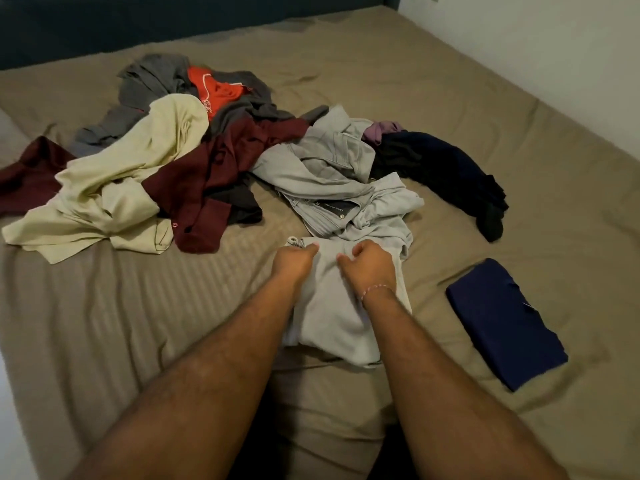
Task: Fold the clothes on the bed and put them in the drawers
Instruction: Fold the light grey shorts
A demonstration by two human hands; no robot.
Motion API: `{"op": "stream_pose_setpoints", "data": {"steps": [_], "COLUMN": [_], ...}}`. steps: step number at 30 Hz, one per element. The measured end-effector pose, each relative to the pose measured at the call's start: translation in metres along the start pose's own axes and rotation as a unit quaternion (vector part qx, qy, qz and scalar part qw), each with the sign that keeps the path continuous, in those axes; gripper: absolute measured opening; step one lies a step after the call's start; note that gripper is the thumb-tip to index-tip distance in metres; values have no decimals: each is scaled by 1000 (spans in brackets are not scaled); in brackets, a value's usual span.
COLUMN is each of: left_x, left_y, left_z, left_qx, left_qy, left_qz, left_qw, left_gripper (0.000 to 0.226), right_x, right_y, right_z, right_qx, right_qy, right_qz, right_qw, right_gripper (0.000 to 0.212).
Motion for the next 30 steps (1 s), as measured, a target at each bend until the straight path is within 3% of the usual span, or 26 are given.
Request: {"op": "stream_pose_setpoints", "data": {"steps": [2,4,5,7,8,9,12,14,15,17,19,21,23,25,28,30], "left_x": [0,5,8,10,10,9,-1,-6,-7,4,38,67,77,80,76,72], "left_y": [-5,-4,-1,10,13,15,7,7,14,35,45,37,27,14,2,0], "left_z": [9,15,16,14,15,12,3,-5,-9,-10,1,6,1,-8,-25,-36], "left_qx": [-23,-45,-61,-99,-112,-119,-129,-160,-194,-252,-190,-63,57,159,243,246], "left_qy": [-3,-6,-11,-42,-62,-86,-136,-154,-167,-149,-32,46,58,51,5,-20], "left_qz": [15,-3,-8,5,11,16,45,70,85,106,54,-38,-85,-125,-168,-142], "left_qw": [1000,999,998,994,992,989,981,973,963,950,980,996,993,978,955,959], "left_gripper": [33,31,30,30,31,32,29,26,24,40,55,43,35,51,72,68], "right_x": [-10,-28,-41,-71,-89,-102,-124,-117,-107,-103,-111,-116,-118,-116,-113,-105], "right_y": [-5,-5,-5,0,2,6,11,27,33,26,4,-12,-21,-25,-28,-24], "right_z": [9,13,12,3,-1,-7,-13,-10,-9,-11,-28,-42,-47,-52,-65,-70], "right_qx": [11,-21,-42,-91,-109,-113,-151,-209,-209,-145,-53,19,65,117,136,122], "right_qy": [-44,-106,-148,-229,-258,-278,-274,-203,-164,-139,-190,-220,-228,-246,-264,-242], "right_qz": [49,182,277,455,498,501,423,282,201,163,245,288,350,418,486,492], "right_qw": [998,977,948,856,821,812,851,914,943,966,949,932,906,867,822,827], "right_gripper": [18,14,17,23,19,8,28,13,21,66,93,85,66,59,60,60]}}
Point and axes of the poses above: each hand's wrist, its own z-axis towards the middle knuckle, its own y-axis out of the back of the hand, x = y × z, the point moved 8 cm from there along z, towards the middle knuckle, and after that the axes turned 13 degrees about y, right-handed, at the moved point
